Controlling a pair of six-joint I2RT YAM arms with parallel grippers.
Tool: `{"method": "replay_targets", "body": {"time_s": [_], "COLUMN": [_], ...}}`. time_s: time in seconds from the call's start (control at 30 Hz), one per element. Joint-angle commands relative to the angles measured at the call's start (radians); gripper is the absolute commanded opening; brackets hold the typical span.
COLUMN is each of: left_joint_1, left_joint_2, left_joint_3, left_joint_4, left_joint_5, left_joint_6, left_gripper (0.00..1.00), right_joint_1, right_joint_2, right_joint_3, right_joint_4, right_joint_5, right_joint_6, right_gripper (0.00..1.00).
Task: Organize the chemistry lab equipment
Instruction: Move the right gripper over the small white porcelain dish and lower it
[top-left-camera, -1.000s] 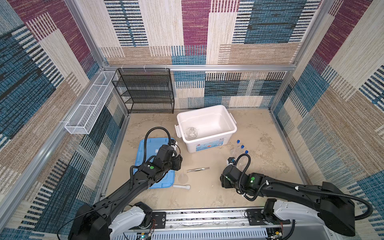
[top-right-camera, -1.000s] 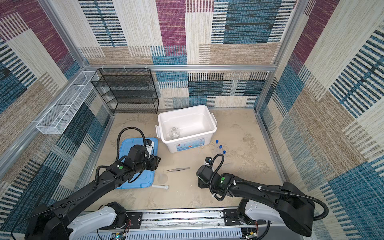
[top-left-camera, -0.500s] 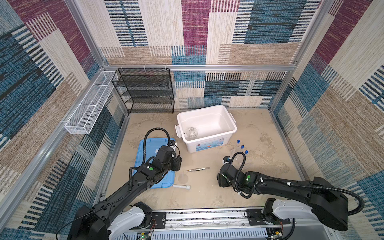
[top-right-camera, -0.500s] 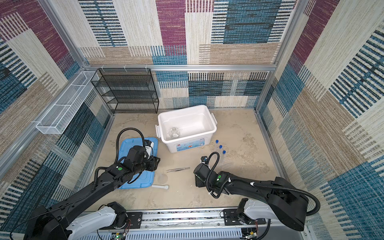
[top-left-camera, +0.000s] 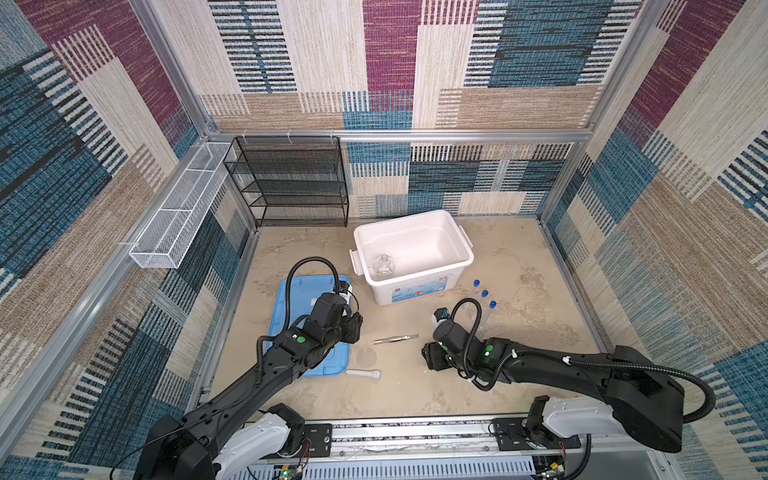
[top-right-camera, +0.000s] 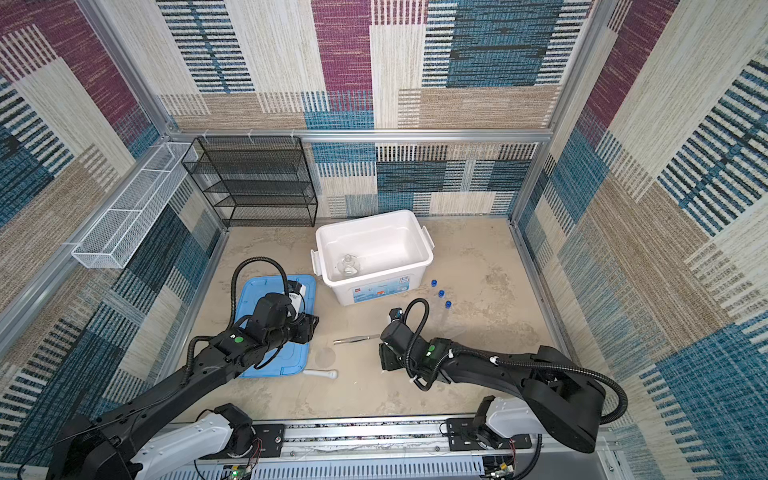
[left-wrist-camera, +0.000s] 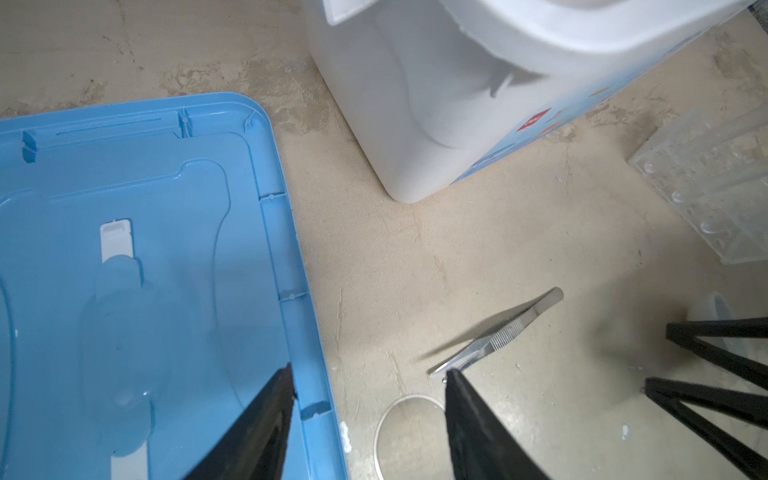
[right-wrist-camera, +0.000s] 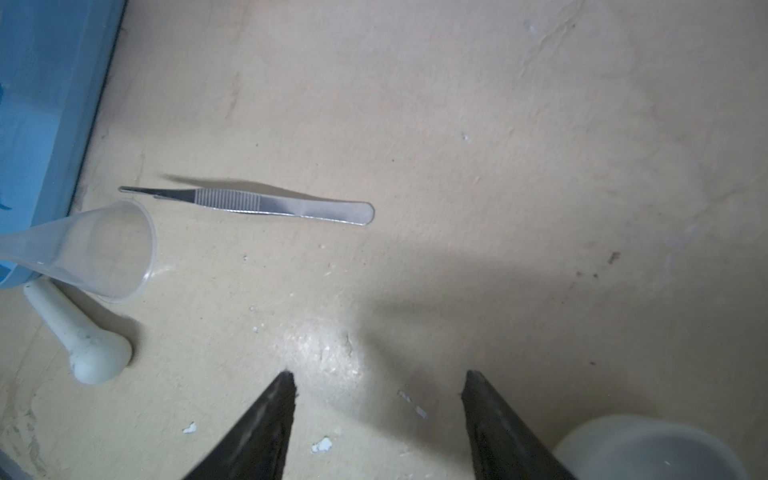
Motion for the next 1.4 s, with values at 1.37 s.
{"method": "replay_targets", "body": {"time_s": [1.37], "left_joint_1": [-0.008], "left_joint_2": [0.027], "left_joint_3": [-0.012], "left_joint_4": [0.036], "left_joint_5": [0.008], "left_joint_6": [-0.002], "left_gripper": [0.61], "right_joint_1": [-0.074], "right_joint_2": [-0.185], "right_joint_3": [-0.057], "right_joint_4": [-0.295], "right_joint_5": [0.150], "right_joint_6": [0.161], "right_gripper": [0.99]}}
